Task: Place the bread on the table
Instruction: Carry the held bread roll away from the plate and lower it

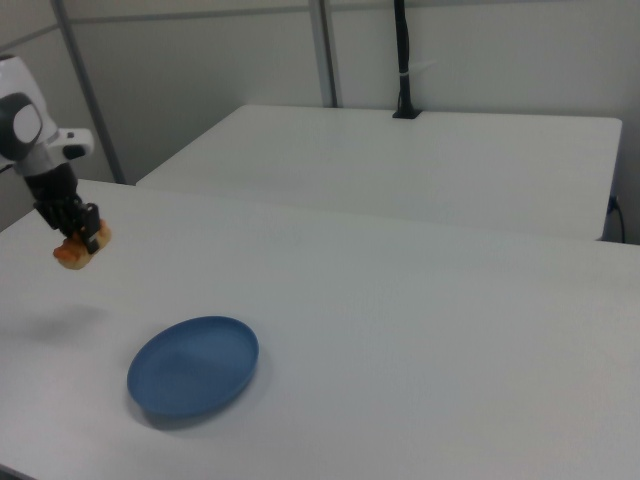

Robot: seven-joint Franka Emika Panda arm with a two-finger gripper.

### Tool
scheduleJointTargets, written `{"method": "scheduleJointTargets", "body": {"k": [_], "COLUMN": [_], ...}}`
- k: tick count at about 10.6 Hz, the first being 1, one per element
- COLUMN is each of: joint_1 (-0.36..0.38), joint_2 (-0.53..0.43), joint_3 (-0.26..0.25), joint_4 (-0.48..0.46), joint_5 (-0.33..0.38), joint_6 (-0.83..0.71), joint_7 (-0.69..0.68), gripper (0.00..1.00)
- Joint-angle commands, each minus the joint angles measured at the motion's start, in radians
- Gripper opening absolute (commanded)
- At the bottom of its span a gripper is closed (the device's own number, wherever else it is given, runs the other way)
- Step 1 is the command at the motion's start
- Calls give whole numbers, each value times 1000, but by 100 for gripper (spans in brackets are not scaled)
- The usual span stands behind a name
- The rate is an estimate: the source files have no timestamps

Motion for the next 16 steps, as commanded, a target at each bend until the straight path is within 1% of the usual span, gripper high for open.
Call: {"method": "scheduleJointTargets", "body": {"k": [1,3,4,6,8,10,11,14,15,16], "joint_1": [106,156,174,202,220,223,220,216,214,216], "joint_2": [134,257,295,325,366,368,363,348,345,345], "joint_3": [-11,-11,-10,-4,-3,0,28,75,105,110], "joint_4": [67,162,190,195,195,192,189,186,169,164], "joint_5": [2,-1,-1,-2,-5,-4,-4,-1,-1,-1], "joint_6": [132,137,141,204,266,255,231,111,96,96], "joint_7": [161,277,323,365,359,345,324,282,284,287], "gripper": [42,42,42,42,42,44,43,44,44,44]}}
